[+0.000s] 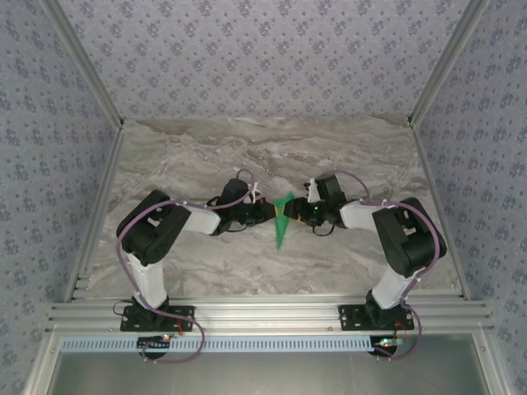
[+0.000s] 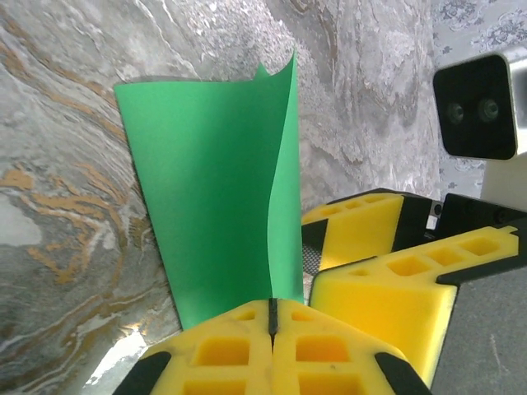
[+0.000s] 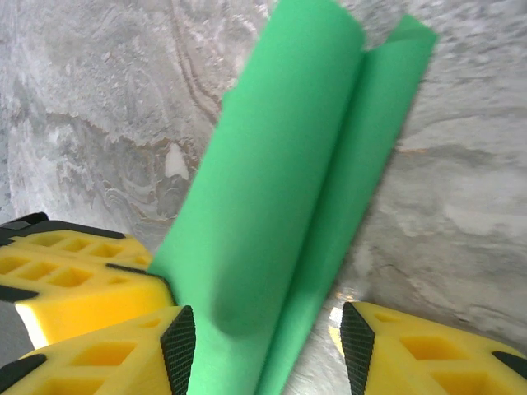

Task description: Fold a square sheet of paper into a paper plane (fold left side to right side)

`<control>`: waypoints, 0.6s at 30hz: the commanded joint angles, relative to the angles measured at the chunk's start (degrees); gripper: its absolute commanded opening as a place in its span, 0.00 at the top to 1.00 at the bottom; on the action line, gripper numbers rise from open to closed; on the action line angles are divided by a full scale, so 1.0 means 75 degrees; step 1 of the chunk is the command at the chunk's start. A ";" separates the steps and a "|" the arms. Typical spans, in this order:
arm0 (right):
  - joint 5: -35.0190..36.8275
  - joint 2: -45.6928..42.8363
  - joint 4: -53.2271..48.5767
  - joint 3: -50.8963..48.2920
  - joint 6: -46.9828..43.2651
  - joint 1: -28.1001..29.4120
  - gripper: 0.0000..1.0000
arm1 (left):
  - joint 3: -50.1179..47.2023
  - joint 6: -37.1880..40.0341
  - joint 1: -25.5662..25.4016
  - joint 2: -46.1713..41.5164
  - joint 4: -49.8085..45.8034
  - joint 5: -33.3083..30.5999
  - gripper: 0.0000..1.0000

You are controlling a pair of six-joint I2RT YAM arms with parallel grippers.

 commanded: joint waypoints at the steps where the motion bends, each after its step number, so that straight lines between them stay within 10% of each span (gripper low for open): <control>1: -0.0047 -0.0334 -0.0551 0.0022 -0.0143 -0.0308 0.45 | 0.0254 0.0157 0.0068 0.0116 0.0127 0.0201 1.00; 18: -0.0248 0.0126 -0.0370 0.0919 0.0129 -0.0339 0.27 | 0.0394 0.0345 0.0061 0.0192 -0.0077 0.0251 1.00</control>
